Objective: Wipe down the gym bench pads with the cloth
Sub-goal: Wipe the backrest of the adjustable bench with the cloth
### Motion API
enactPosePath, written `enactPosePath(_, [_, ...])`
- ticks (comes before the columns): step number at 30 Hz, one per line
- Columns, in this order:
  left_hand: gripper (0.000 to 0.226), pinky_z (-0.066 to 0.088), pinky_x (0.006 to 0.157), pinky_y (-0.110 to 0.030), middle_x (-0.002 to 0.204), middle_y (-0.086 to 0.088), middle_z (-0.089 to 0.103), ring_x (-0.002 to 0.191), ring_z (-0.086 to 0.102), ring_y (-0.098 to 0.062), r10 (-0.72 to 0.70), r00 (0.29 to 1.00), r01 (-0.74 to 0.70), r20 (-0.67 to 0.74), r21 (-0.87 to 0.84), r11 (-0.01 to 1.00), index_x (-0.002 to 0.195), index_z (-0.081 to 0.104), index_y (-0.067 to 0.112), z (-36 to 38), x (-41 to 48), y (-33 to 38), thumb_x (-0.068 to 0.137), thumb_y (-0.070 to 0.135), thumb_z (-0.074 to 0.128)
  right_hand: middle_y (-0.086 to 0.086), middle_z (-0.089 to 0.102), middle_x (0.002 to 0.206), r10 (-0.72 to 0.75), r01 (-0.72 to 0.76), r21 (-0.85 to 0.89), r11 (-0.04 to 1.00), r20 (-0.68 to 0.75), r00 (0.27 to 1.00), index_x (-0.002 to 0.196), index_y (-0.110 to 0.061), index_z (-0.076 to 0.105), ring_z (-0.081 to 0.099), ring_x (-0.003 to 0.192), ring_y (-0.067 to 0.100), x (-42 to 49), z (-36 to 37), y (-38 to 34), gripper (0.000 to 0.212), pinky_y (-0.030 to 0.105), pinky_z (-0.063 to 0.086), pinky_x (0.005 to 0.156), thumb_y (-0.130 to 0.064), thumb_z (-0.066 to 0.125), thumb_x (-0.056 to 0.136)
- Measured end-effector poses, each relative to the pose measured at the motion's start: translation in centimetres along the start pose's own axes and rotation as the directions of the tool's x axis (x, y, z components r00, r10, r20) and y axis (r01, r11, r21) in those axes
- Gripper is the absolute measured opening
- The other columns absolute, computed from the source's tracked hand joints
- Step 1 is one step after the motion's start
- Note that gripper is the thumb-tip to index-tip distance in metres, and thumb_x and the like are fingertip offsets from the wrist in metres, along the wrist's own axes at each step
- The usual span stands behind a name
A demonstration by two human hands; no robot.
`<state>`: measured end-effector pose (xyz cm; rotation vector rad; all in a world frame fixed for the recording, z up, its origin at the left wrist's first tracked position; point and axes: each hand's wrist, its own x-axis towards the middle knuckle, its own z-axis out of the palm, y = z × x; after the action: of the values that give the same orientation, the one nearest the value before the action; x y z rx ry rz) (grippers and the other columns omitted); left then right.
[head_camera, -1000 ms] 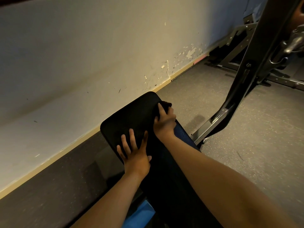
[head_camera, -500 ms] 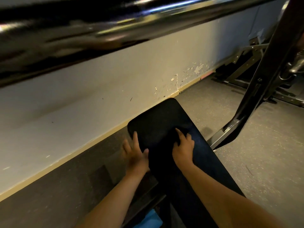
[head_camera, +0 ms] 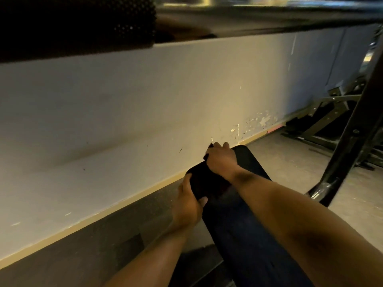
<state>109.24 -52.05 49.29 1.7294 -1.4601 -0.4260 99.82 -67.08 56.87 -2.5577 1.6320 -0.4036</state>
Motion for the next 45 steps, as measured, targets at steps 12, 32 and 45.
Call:
enactPosePath(12, [0.074, 0.038, 0.107, -0.016, 0.13, 0.025, 0.038, 0.118, 0.04, 0.021, 0.001, 0.999, -0.012, -0.053, -0.203, 0.979, 0.137, 0.022, 0.042, 0.2, -0.3, 1.4, 0.083, 0.028, 0.07, 0.008, 0.056, 0.13, 0.066, -0.082, 0.132, 0.988, 0.125, 0.99, 0.124, -0.012, 0.06, 0.042, 0.124, 0.033, 0.3, -0.7, -2.0, 0.036, 0.041, 0.041, 0.097, -0.022, 0.039, 0.097])
enactPosePath(32, [0.01, 0.058, 0.074, -0.026, 0.109, 0.015, 0.066, 0.1, 0.065, -0.007, -0.211, 0.943, 0.332, 0.258, -0.671, 0.664, 0.11, 0.053, 0.044, 4.0, -5.4, -3.7, 0.1, 0.043, 0.055, -0.003, 0.043, 0.138, -0.423, 0.434, -0.004, 0.901, -0.228, 0.877, 0.115, -0.025, 0.069, 0.033, 0.124, 0.023, -7.5, 5.0, -4.3, 0.034, 0.037, 0.046, 0.096, -0.013, 0.041, 0.097])
enactPosePath(45, [0.047, 0.057, 0.093, -0.034, 0.132, 0.003, 0.062, 0.115, 0.063, -0.017, -0.086, 0.968, 0.233, 0.236, -0.714, 0.66, 0.135, 0.05, 0.03, 7.1, -9.0, -6.0, 0.093, 0.038, 0.07, -0.003, 0.031, 0.143, -0.486, 0.39, -0.365, 0.845, -0.221, 0.846, 0.124, -0.031, 0.06, 0.031, 0.127, 0.024, -13.0, 7.2, -4.1, 0.029, 0.035, 0.044, 0.093, -0.025, 0.049, 0.098])
